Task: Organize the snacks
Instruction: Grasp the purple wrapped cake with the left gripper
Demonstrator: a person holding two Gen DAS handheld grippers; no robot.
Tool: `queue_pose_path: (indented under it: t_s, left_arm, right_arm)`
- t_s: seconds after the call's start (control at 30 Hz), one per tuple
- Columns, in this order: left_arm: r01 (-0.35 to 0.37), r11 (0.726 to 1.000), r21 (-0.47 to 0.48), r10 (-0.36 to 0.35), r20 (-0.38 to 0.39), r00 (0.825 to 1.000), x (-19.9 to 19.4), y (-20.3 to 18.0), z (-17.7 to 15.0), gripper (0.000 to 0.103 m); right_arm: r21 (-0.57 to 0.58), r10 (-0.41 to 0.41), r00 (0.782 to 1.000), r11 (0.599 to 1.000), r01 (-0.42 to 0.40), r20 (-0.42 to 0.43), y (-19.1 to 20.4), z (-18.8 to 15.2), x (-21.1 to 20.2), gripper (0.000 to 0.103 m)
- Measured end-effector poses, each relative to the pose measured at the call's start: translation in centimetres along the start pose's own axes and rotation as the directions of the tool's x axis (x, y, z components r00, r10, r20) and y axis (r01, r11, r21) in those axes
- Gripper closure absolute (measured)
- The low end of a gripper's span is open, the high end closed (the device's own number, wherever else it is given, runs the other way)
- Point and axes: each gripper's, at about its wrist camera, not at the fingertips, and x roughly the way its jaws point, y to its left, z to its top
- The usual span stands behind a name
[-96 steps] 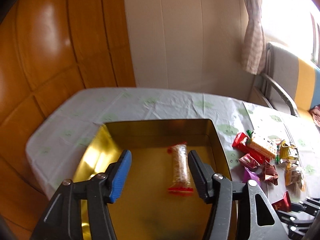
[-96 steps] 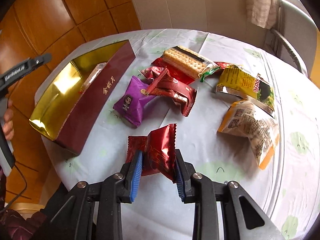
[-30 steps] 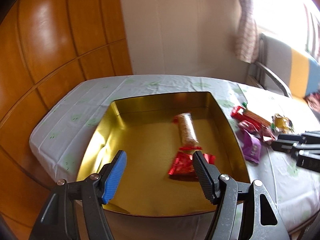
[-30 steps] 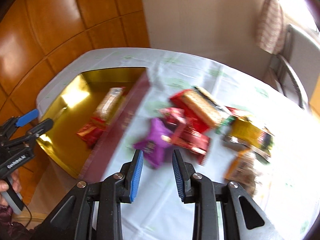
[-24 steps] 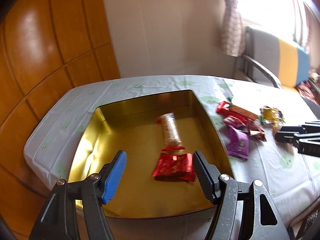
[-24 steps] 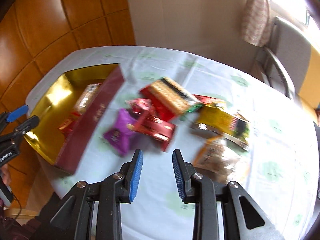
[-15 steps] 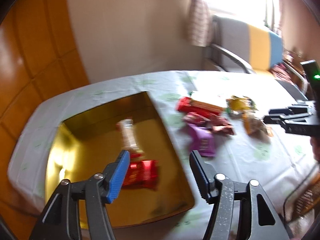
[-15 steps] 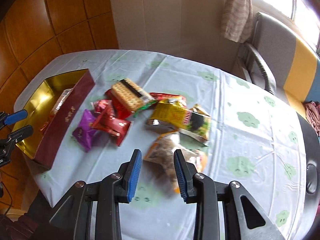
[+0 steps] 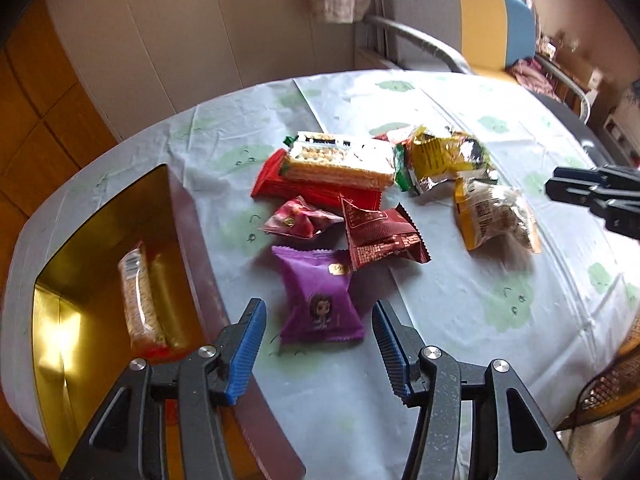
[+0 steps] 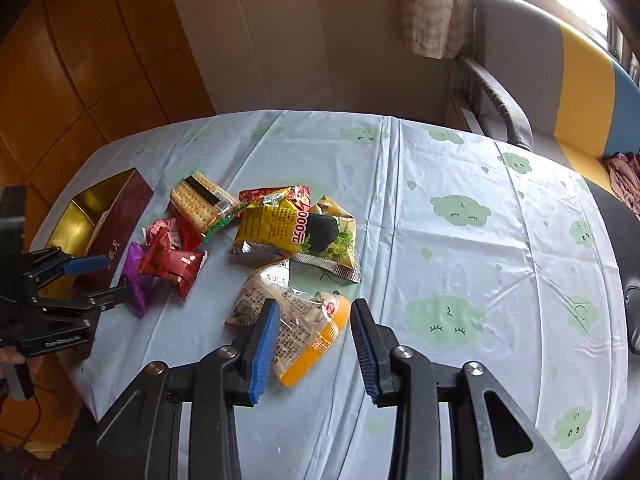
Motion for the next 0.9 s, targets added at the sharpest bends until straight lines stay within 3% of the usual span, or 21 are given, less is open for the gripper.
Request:
queue_pose_path:
  t_s: [0.37,0.43,0.47,0.53,0.67,0.9]
  left_arm:
    - [-0.061,0.998,0.016,0.062,-0.107,0.992,4.4,-0.5,1.6,0.047]
    - [-0.072,0.997,0.011,0.073,-0.098,0.993,4.7,-0.5,1.6,0.048]
    - [-0.077,0.997,0.009,0.077,-0.086,0.993,4.5,-0.5,1.6,0.066]
    - [-0.042,0.999,-0.022,0.04,-0.085,0.996,4.4,-0.4,1.4,0.066]
    - [0.023,1.0,-0.015,-0.023,-0.01,1.0,2.1,-1.9,-0.3,0.067]
    - [0.143,0.986,0.085,-0.15,0.084,0.985,-1.5,-6.6,-5.0,0.067]
  right_arm:
    - [0.002,0.046,0.998,0.999,-0.047,0.038,0.3,0.7,-0.8,0.064]
    - [0.001,0.043,0.998,0.999,-0.044,0.046,0.3,0.7,-0.9,0.064]
    - [0.005,0.043,0.998,0.999,-0.043,0.049,0.2,0.7,-1.0,0.064]
    - [0.018,0.044,0.998,0.999,-0.045,0.053,-0.1,0.7,-1.1,0.064]
    - [0.038,0.033,0.999,0.999,-0.034,0.038,-0.6,0.7,-0.8,0.064]
    - [0.012,0.052,0.998,0.999,-0.052,-0.02,0.0,0.2,0.3,0.064]
